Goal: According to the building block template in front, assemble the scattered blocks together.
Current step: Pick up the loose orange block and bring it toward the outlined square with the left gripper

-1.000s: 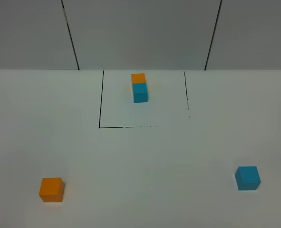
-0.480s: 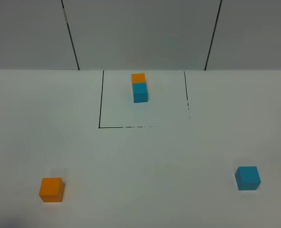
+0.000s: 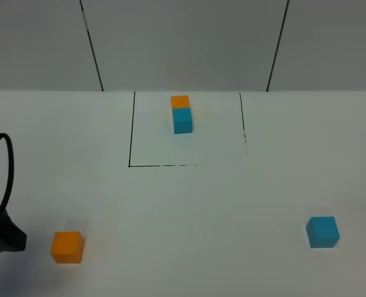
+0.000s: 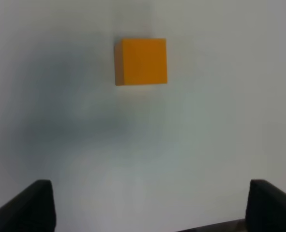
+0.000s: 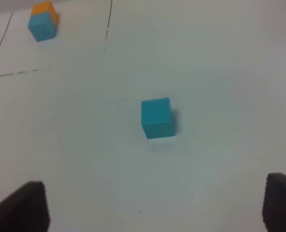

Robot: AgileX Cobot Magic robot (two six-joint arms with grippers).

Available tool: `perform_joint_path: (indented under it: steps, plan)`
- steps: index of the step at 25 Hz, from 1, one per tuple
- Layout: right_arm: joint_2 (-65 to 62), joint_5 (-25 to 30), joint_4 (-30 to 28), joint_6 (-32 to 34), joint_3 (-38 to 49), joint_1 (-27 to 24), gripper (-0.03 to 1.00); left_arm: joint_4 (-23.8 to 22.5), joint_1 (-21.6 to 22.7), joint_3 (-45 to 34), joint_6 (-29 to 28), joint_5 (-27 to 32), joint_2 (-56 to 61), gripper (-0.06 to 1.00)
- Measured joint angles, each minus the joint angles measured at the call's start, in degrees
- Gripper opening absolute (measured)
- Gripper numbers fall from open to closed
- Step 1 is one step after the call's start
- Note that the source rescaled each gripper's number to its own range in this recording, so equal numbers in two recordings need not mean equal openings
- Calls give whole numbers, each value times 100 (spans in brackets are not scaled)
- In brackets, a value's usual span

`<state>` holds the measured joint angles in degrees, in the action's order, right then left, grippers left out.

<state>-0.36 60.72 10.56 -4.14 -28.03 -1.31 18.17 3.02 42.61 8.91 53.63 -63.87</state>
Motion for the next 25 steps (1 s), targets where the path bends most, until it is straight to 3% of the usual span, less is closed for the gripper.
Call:
perform_joint_path:
  steps: [3,7,13,17,25]
  plan:
    - [0,0,0,0,0,0,76,-41,-95,116,-83,-97,-532,79]
    - [0,0,0,0,0,0,76,-175,-642,162,-226,-443,-1129,79]
    - [0,0,0,0,0,0,76,-978,-1319,312,-1163,-958,-1987,79]
    - [0,0,0,0,0,0,76,-1402,-1356,356,-1671,-1186,-2454,79]
    - [0,0,0,0,0,0,76,-1434,-1390,356,-1752,-2002,-3123,79]
